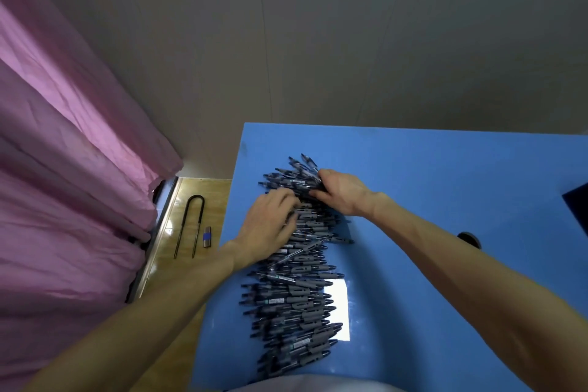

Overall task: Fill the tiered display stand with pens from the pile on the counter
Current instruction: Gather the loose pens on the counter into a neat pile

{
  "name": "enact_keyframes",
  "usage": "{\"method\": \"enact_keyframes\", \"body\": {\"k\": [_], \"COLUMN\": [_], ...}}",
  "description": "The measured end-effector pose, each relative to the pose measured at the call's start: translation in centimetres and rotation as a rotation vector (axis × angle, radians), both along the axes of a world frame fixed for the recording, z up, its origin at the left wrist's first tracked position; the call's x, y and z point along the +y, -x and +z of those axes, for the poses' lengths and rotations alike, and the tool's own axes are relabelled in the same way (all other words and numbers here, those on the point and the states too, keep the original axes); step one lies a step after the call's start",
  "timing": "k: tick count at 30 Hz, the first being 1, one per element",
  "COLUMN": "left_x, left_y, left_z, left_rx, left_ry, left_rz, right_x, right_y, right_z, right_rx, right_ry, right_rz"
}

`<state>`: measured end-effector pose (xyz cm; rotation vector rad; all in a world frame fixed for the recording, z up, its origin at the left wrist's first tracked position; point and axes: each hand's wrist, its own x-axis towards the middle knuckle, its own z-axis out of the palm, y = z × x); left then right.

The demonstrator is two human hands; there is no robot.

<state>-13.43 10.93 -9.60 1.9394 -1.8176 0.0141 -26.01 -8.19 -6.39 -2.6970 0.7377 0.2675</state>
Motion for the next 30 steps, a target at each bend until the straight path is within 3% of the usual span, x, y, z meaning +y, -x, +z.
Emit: {"method": "enact_keyframes", "body": {"k": [5,10,13,19,25,30], "left_x": [1.2,1.3,1.9,2.5,2.6,1.9], "left_y": [-1.9,-2.5,-2.0,-1.6,-1.3,-0.7], "left_z": [0.1,-0.6,-1.4,-2.0,-2.7,-2.6], "left_rx": [0.181,0.608,0.624,0.658,0.655,0.673], "left_ry": [0.054,-0.320,-0.434,-0.382,-0.340,-0.294], "left_rz": [0.350,0.417,0.358,0.371,0.373,0.349], "right_x": [2.8,5.4,6.5,6.6,6.2,4.1], "right_y": [0.6,0.8,0.9,1.6,2.4,1.3], "right_z": [0.7,-0.4,-1.3,-2.2,-2.2,-1.2], "right_rx": [-0.018,-0.054,-0.054,-0.081,-0.157,-0.346], "right_ry": [0.027,0.162,0.209,0.305,0.273,0.168], "right_rz": [0.086,0.176,0.202,0.262,0.270,0.017]}}
